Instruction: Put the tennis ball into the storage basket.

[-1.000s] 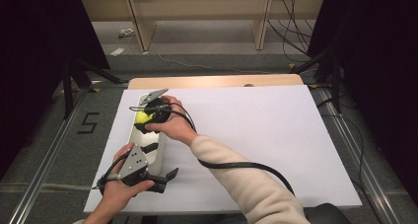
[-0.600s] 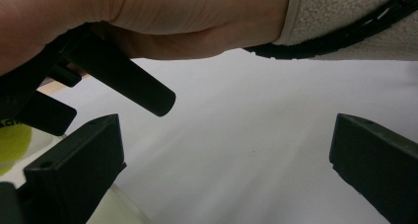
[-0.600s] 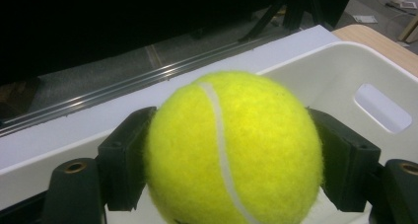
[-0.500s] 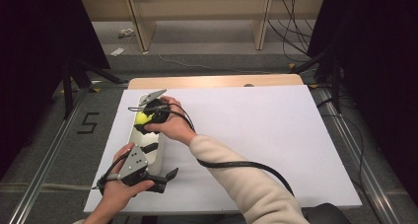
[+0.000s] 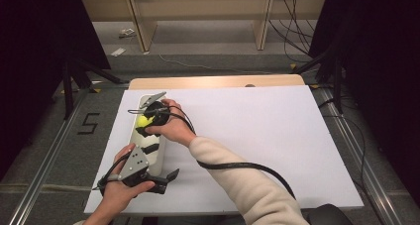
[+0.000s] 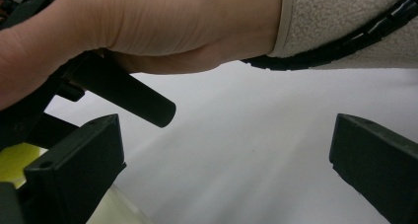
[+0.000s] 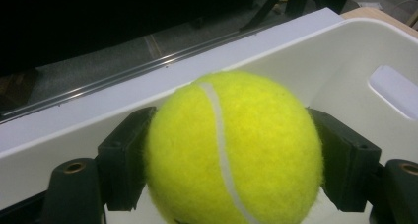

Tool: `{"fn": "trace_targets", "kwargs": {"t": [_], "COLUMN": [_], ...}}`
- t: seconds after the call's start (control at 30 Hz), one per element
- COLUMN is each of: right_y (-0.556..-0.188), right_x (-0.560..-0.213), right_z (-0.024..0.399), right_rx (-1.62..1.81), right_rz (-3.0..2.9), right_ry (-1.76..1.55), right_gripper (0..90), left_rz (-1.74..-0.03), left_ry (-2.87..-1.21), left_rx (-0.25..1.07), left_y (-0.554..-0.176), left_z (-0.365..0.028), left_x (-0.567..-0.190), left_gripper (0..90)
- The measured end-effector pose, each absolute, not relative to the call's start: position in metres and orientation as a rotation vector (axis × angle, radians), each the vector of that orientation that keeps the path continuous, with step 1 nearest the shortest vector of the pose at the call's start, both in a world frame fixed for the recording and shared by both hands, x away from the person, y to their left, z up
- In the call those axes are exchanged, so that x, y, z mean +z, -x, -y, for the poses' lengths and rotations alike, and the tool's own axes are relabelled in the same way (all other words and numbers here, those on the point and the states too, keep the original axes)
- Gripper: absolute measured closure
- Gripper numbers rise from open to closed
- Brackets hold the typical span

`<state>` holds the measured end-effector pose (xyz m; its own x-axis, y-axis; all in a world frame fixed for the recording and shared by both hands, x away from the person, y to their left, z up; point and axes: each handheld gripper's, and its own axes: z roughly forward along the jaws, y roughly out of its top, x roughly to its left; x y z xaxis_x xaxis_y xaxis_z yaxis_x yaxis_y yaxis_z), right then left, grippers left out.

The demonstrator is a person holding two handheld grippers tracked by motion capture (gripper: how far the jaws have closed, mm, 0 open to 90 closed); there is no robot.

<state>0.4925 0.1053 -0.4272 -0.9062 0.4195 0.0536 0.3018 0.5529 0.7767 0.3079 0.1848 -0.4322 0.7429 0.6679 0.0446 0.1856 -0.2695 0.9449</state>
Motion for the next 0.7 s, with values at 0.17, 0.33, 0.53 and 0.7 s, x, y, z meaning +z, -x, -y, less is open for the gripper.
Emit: {"fn": "trace_targets", "kwargs": {"t": [0.17,0.33,0.53,0.7], "right_y": [-0.4925,-0.4928,-0.4928,-0.4929], "right_x": [-0.4293,-0.4297,-0.4316,-0.4316], "right_z": [-0.1058,-0.1064,-0.1071,-0.1077], "right_rx": [1.271,1.264,1.264,1.257], "right_rz": [-2.651,-2.659,-2.657,-2.657], "right_ry": [-0.622,-0.617,-0.625,-0.618], "right_gripper": [25.5,25.5,25.4,25.1], "left_rz": [-0.664,-0.665,-0.665,-0.665], "left_ry": [-1.821,-1.821,-1.82,-1.819], "left_rx": [0.535,0.535,0.538,0.539], "left_y": [-0.3079,-0.308,-0.308,-0.3079], "left_z": [-0.1846,-0.1848,-0.1852,-0.1849], "left_x": [-0.4323,-0.4324,-0.432,-0.4321], "left_gripper": [0.0,0.0,0.0,0.0]}}
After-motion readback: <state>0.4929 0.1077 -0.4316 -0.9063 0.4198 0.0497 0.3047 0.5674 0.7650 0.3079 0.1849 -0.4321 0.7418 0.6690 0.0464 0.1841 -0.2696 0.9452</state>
